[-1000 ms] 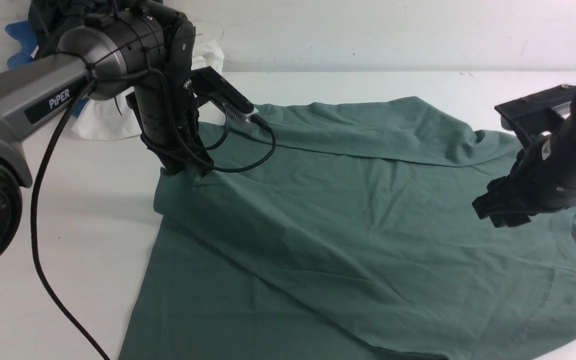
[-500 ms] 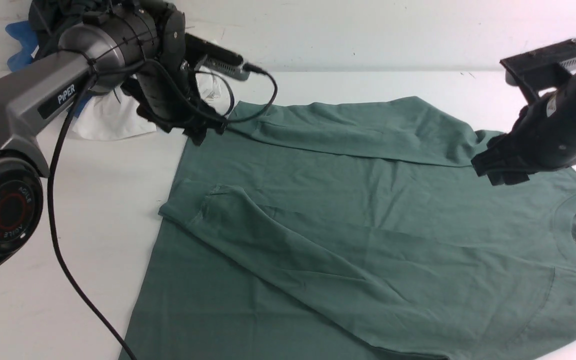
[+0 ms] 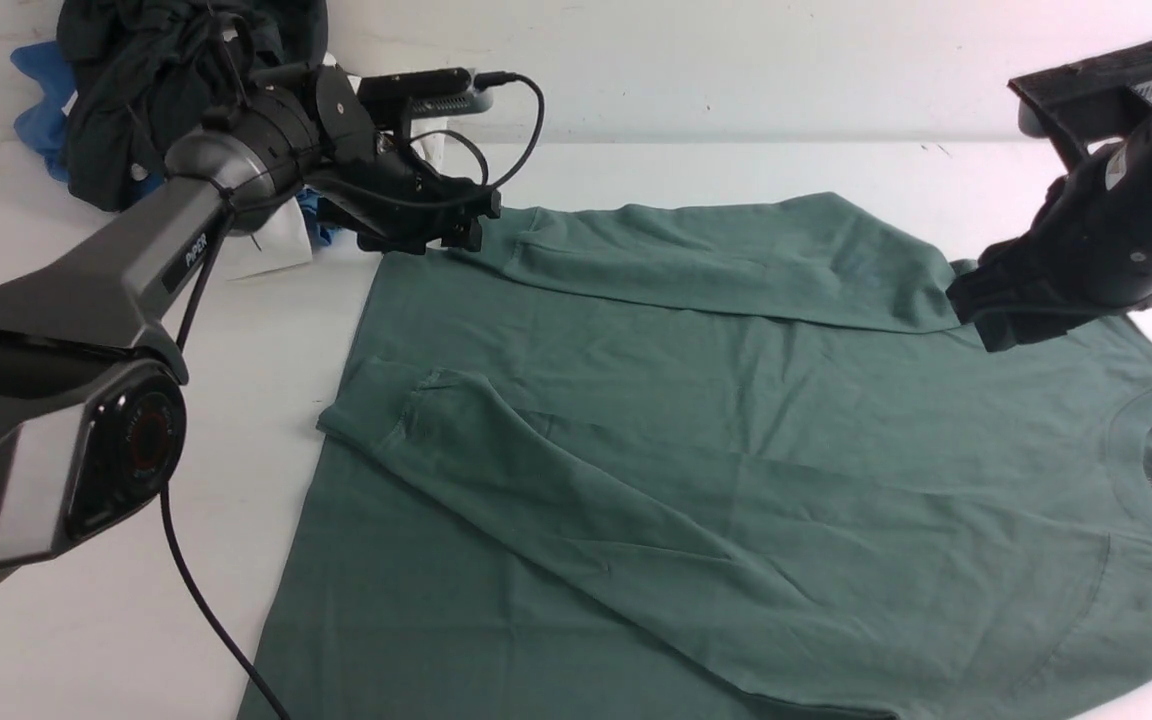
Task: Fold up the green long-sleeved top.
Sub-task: Use the left arm to clamp the cuff farthest from it
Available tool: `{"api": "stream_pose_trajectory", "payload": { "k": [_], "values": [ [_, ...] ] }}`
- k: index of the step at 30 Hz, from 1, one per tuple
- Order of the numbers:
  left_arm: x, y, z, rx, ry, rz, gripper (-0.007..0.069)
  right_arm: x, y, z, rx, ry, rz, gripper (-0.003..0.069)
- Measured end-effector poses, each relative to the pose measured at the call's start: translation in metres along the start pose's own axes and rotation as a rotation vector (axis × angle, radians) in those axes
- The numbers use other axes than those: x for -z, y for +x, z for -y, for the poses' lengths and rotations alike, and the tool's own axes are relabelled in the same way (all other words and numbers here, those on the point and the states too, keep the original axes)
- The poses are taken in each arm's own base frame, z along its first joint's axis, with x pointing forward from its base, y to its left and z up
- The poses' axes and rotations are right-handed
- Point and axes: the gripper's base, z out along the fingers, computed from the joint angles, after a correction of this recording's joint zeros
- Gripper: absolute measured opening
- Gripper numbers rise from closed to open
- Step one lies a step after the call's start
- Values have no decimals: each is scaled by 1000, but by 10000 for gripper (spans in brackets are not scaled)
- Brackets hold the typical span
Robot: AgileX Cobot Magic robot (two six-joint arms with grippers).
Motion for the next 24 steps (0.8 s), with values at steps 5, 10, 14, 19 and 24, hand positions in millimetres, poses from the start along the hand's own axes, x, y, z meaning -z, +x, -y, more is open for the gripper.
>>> {"api": "stream_pose_trajectory", "payload": {
  "k": [5, 10, 14, 19, 24],
  "values": [
    [-11, -6, 0, 9, 1, 143, 416, 0, 1, 0, 0, -2, -15, 365],
    [-23, -5, -5, 26, -1, 210, 416, 0, 2, 0, 4, -2, -25, 365],
    [-38, 6, -10, 37, -6, 186, 416, 0, 3, 0, 9, -4, -28, 365],
    [-48, 12, -12, 52, 8, 192, 409, 0, 3, 0, 13, -4, -32, 365],
    [-49, 12, -9, 25, 47, 202, 303, 0, 3, 0, 15, -6, -35, 365]
  ]
}}
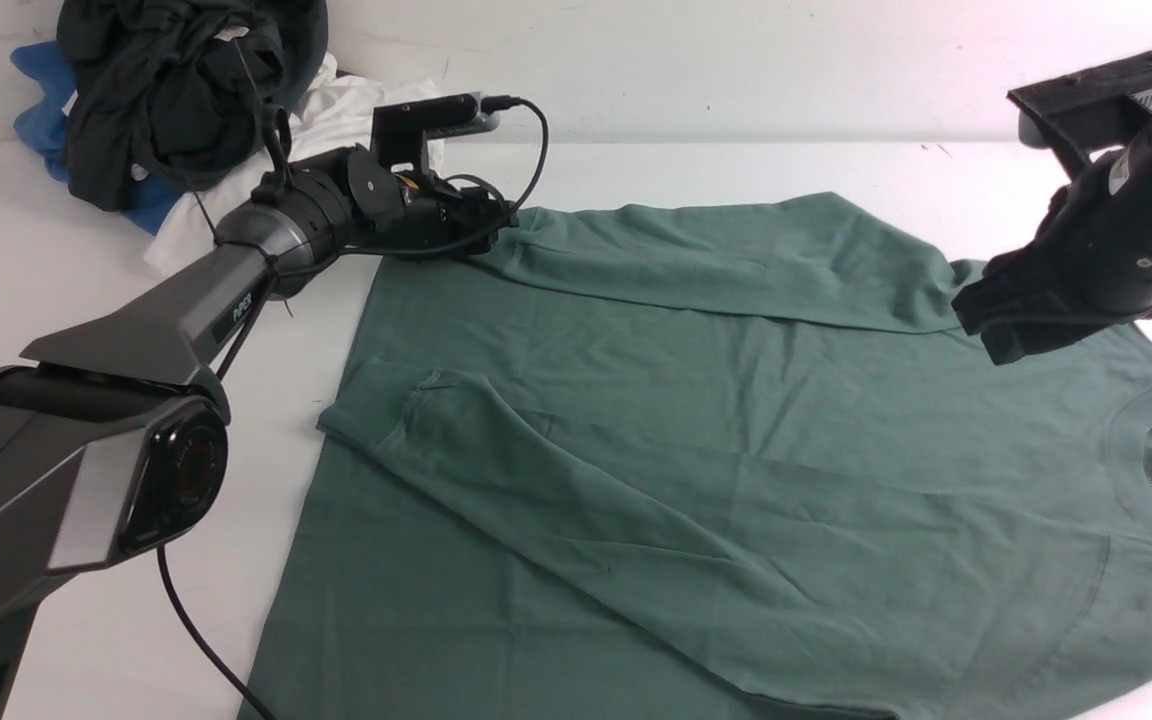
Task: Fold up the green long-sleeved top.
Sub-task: Use the left arm to clamp the cuff farthest from it, then use the left arm to drag and drop the cuff onto the cuff closest to the left arm
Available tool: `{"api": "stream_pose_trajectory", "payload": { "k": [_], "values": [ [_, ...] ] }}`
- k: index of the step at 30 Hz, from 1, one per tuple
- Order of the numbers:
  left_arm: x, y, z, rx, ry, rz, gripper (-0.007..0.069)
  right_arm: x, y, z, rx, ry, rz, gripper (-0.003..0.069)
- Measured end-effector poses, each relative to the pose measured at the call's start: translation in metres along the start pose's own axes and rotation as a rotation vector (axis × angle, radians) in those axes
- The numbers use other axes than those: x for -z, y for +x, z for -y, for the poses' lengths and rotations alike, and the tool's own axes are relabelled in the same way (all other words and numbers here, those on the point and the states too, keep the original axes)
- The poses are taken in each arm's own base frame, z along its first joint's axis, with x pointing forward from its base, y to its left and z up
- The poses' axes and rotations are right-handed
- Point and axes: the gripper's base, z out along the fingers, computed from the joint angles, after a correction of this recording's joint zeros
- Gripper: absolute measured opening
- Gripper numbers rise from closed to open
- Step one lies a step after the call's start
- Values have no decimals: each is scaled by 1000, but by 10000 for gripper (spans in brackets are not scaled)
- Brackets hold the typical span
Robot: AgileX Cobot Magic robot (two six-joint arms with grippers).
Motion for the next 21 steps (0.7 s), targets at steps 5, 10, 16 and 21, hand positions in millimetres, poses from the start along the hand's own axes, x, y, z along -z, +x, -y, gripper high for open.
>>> {"api": "stream_pose_trajectory", "payload": {
  "k": [5, 10, 16, 21],
  "values": [
    [0, 1, 5, -68, 56, -8, 99, 0, 1, 0, 3, -1, -16, 365],
    [5, -5, 11, -156, 88, -10, 18, 0, 2, 0, 1, -5, -22, 365],
    [39, -42, 34, -224, 159, 11, 16, 0, 2, -1, 5, -6, -22, 365],
    [72, -66, 53, -273, 211, -5, 16, 0, 1, 1, 19, 6, -12, 365]
  ]
}}
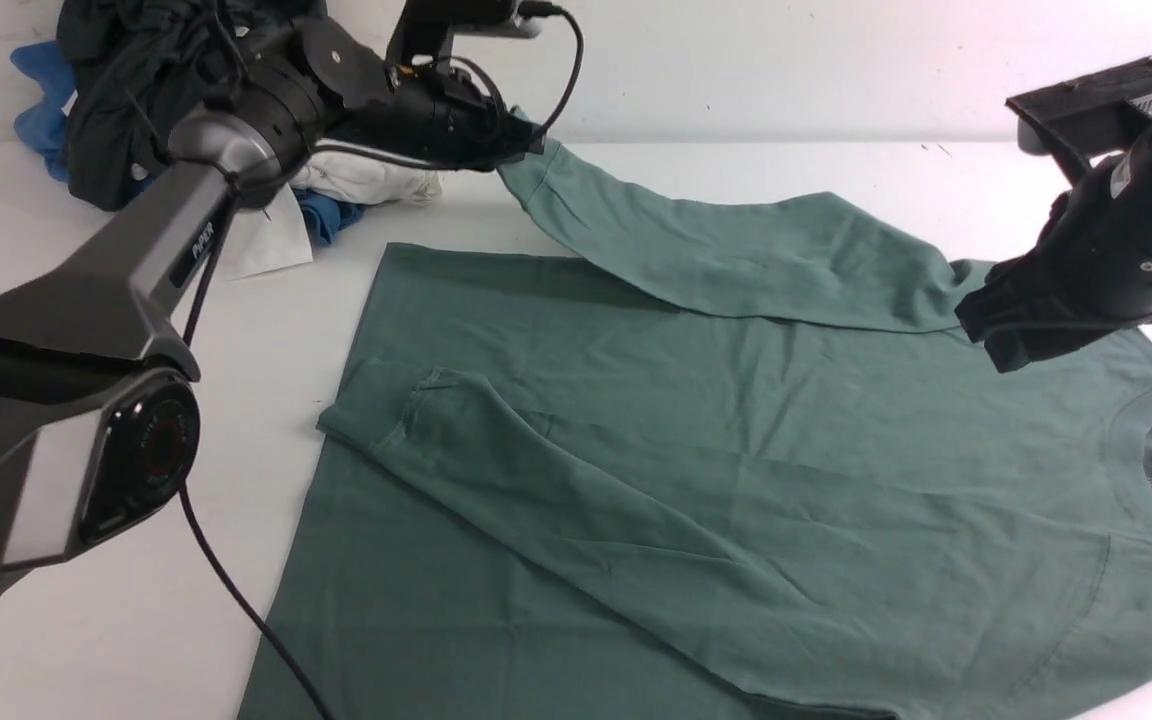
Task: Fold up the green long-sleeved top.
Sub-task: Use the left arm to drag and drop the cuff onto the cuff closest to the left arm
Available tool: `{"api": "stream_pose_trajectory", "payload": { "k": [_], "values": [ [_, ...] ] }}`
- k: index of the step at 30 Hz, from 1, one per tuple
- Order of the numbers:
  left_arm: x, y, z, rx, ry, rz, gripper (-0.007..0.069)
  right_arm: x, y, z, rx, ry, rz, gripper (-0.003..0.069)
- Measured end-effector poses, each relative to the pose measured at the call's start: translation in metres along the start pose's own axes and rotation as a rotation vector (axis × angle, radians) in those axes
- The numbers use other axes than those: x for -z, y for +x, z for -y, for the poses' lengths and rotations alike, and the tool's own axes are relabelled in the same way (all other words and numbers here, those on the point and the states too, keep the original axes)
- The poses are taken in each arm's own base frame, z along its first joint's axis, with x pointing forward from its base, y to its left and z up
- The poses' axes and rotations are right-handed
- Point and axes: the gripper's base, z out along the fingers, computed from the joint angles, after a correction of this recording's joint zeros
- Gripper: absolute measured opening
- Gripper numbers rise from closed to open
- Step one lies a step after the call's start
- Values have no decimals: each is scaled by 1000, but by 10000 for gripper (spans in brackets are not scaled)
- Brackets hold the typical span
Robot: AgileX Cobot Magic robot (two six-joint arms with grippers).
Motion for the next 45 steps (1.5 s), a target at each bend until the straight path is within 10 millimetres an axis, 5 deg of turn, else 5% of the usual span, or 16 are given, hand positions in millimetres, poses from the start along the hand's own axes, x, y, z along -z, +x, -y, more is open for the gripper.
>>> {"api": "stream_pose_trajectory", "payload": {
  "k": [10, 19, 24, 30, 45],
  "values": [
    [87, -44, 22, -8, -39, -134, 16, 0, -8, 5, 30, 56, 85, 365],
    [159, -48, 43, -10, -122, -272, 16, 1, -11, 7, 34, 76, 119, 365],
    [171, -22, 46, 23, -135, -422, 16, 1, -11, 7, 35, 76, 124, 365],
    [163, 36, 41, 110, -147, -615, 16, 1, -11, 7, 39, 76, 124, 365],
    [147, 128, 32, 115, -154, -733, 21, 1, -11, 6, 37, 67, 124, 365]
  ]
}}
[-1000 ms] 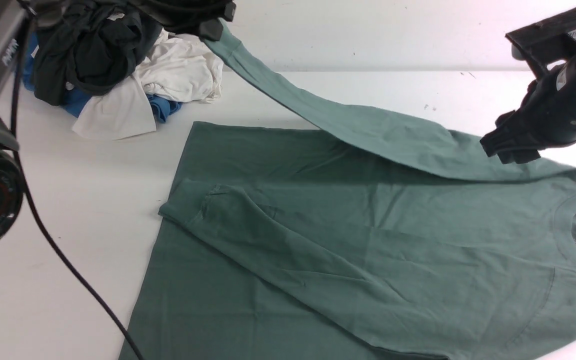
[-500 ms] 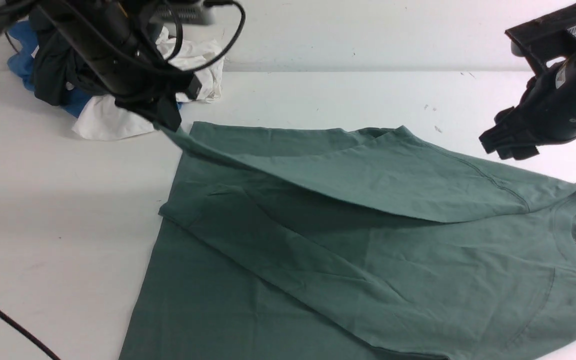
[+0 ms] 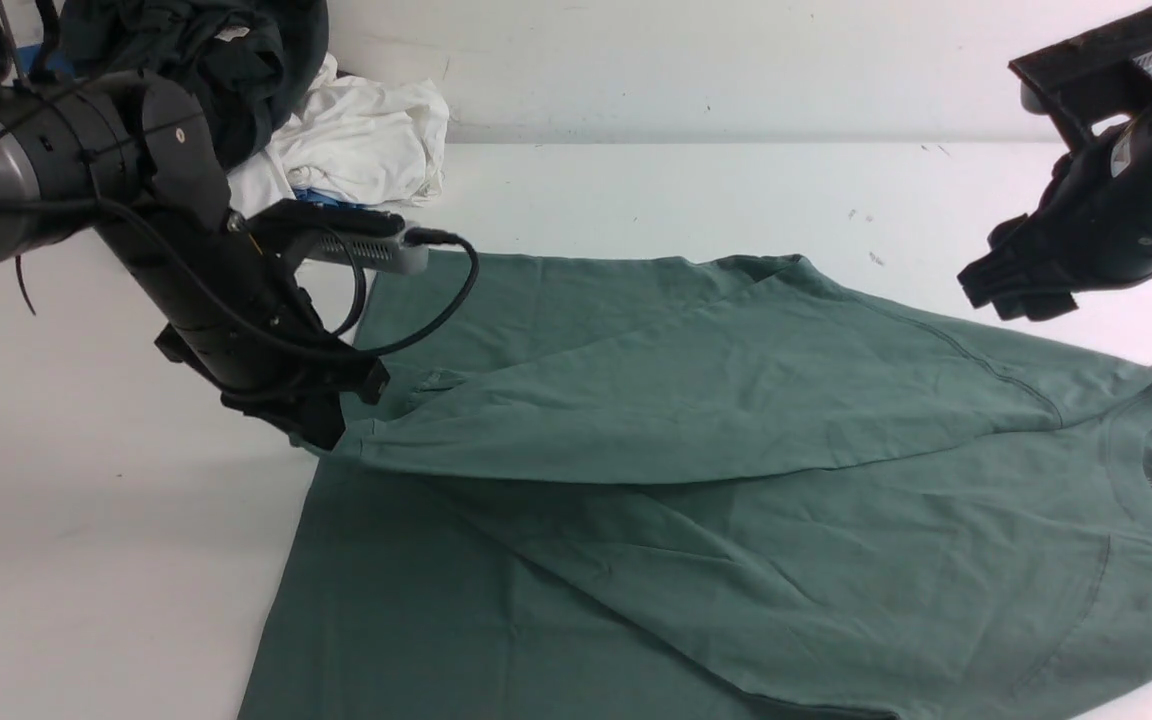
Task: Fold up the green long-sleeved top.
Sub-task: Use the left arm to drag and drop the cuff onto the cuff closest to the left arm, then use both arms simultaneously to clamp the lower edge of the clothing fabric
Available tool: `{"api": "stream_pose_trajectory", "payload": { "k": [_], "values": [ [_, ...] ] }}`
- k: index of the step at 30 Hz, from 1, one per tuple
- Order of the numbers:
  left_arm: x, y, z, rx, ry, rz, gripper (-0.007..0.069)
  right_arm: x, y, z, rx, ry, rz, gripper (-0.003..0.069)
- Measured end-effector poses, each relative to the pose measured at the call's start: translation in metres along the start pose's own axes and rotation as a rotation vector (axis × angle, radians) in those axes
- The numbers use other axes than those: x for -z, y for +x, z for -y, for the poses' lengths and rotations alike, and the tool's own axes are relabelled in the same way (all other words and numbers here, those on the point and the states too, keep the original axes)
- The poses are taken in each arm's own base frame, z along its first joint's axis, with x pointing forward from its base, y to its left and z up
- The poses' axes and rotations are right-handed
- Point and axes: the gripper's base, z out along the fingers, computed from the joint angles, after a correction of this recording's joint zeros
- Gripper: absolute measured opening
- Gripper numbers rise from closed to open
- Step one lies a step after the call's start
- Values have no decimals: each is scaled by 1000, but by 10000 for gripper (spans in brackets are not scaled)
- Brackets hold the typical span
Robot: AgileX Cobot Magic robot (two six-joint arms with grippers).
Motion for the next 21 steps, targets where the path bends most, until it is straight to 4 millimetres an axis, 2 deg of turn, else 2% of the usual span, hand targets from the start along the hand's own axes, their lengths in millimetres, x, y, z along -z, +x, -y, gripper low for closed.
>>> {"api": "stream_pose_trajectory", "payload": {
  "k": [5, 10, 13, 15, 16, 17, 18, 20, 21],
  "values": [
    [-6, 6, -1, -33, 0, -17, 86, 0, 1, -1, -1, -15, -10, 365],
    [-5, 7, 0, -93, 7, -39, 333, 11, -3, -2, 7, -58, -48, 365],
    [6, 8, 5, -125, 13, -62, 428, 23, -9, -3, 14, -101, -57, 365],
    [21, 9, 15, -175, -3, -68, 456, 36, -12, -4, 24, -146, -62, 365],
    [33, 10, 27, -225, -24, -60, 459, 46, -13, -6, 33, -177, -51, 365],
    [35, 10, 29, -232, -22, -59, 459, 47, -13, -6, 34, -182, -52, 365],
    [51, 15, 54, -321, -42, -55, 455, 64, -15, -11, 51, -220, -8, 365],
    [60, 22, 75, -397, -53, -70, 451, 81, -15, -20, 66, -268, 36, 365],
    [64, 28, 95, -470, -58, -79, 445, 94, -13, -25, 75, -296, 66, 365]
  ]
}}
